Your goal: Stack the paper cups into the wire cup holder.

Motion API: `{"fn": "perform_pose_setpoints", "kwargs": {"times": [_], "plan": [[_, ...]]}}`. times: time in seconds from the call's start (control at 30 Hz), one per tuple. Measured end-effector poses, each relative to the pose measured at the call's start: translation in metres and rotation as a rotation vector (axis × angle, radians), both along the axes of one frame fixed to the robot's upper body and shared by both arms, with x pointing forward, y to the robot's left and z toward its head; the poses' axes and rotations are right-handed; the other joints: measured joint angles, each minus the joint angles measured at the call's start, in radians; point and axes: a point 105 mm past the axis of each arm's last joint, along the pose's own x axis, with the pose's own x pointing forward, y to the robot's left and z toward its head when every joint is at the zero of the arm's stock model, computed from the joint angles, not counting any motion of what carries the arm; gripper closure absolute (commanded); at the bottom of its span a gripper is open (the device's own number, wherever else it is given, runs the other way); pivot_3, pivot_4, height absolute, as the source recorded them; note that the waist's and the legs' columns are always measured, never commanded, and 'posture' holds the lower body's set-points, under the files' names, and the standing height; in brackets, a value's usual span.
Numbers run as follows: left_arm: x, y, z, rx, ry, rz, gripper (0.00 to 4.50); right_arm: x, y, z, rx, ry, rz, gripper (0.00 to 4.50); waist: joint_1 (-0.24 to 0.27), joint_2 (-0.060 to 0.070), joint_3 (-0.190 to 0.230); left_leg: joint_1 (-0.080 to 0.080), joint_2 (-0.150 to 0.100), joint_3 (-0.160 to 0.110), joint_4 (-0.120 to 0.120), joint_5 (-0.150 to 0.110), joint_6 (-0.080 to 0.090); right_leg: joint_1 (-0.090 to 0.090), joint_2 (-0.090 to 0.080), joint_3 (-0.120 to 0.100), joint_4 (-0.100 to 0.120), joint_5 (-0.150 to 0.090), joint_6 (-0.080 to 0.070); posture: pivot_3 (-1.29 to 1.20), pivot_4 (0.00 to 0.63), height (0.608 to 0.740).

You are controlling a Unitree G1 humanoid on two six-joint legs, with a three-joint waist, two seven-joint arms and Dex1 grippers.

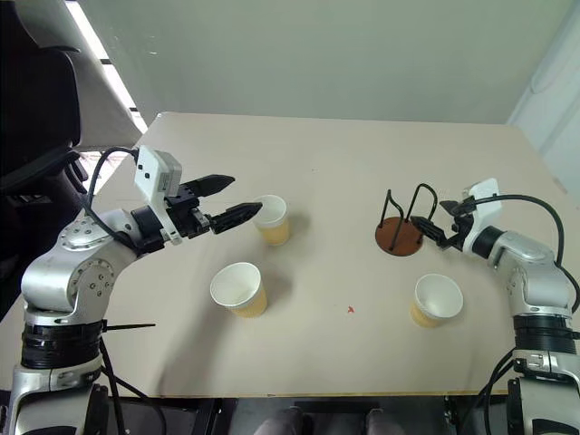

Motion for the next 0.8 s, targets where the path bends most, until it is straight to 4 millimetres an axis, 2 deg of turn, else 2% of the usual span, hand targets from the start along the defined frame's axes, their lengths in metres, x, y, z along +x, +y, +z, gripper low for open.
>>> {"fn": "perform_pose_setpoints", "kwargs": {"times": [0.23, 0.47, 0.8], "plan": [[-0.001, 0.001, -0.001, 0.008, 0.008, 0.002, 0.02, -0.003, -0.006, -0.002, -0.032, 0.006, -0.001, 0.0, 0.0, 0.0, 0.0, 0.0, 0.0, 0.0, 0.0, 0.0, 0.0, 0.0, 0.0, 0.0, 0.0, 0.0, 0.0, 0.0, 0.15, 0.74], [0.0, -0.006, 0.007, 0.02, -0.006, -0.047, 0.02, -0.006, -0.011, -0.009, -0.047, 0.026, -0.014, 0.0, -0.001, 0.0, 0.0, 0.0, 0.0, 0.0, 0.0, 0.0, 0.0, 0.0, 0.0, 0.0, 0.0, 0.0, 0.0, 0.0, 0.15, 0.74], [0.005, -0.024, 0.006, 0.038, 0.025, -0.171, 0.02, -0.015, -0.014, -0.01, -0.084, 0.015, -0.03, 0.0, 0.001, 0.0, 0.0, 0.0, 0.0, 0.0, 0.0, 0.0, 0.0, 0.0, 0.0, 0.0, 0.0, 0.0, 0.0, 0.0, 0.15, 0.74]]}}
